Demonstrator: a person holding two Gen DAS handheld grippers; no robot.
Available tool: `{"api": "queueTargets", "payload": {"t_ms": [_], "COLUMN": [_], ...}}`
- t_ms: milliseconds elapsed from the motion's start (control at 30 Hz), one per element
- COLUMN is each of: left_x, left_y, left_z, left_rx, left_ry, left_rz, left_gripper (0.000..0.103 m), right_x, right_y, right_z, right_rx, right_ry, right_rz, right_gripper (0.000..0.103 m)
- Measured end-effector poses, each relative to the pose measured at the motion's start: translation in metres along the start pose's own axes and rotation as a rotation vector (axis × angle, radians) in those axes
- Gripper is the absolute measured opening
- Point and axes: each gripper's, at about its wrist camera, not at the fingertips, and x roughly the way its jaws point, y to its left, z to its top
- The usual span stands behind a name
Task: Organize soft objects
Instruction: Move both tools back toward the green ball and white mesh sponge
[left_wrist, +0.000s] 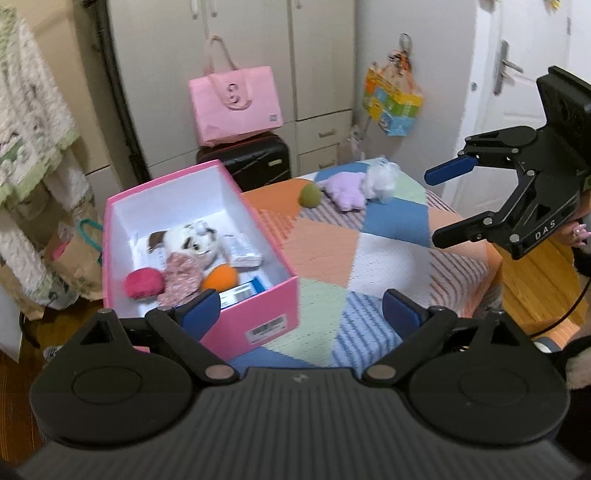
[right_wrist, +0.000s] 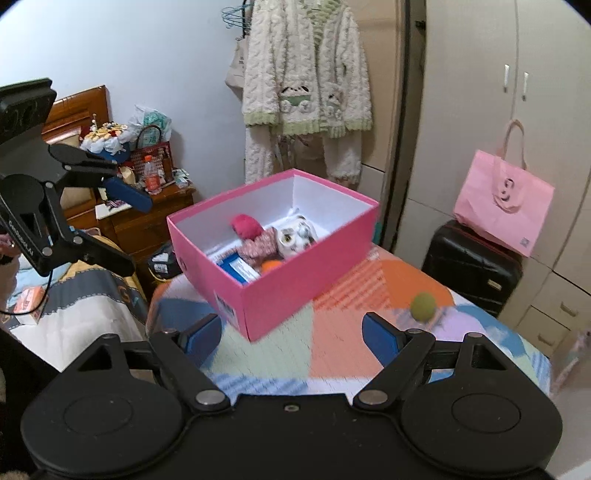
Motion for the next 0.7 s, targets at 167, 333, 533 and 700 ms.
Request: {"api": "queueTargets", "payload": {"t_ms": [167, 333, 533, 700], "left_x": [0.015, 0.037, 0.064, 0.088], "left_y": [-0.025, -0.042, -0.055, -0.060], "left_z": [0.012, 0.026, 0.041, 0.051], "left_rx": [0.049, 0.077, 0.085, 0.054], "left_ry": [0.017, 0.052, 0.080, 0.071], "left_rz": [-0.045, -0.111, -0.170, -0.188], "left_gripper": [0.095, 0.095, 0.095, 0.095], "right_x": [-0.016, -0.024, -0.024, -0.014], "right_y": [-0.014, -0.032, -0.058, -0.079], "right_z": [-0.020, -0.036, -0.052, -0.064], "right_rx": [0.014, 0.039, 0.070, 0.074], "right_ry": [0.001, 0.000, 0.008, 0.011], "right_rz": [-0.032, -0.064, -0.091, -0.141], "right_gripper": [0.087, 0.087, 0.087, 0.087]}}
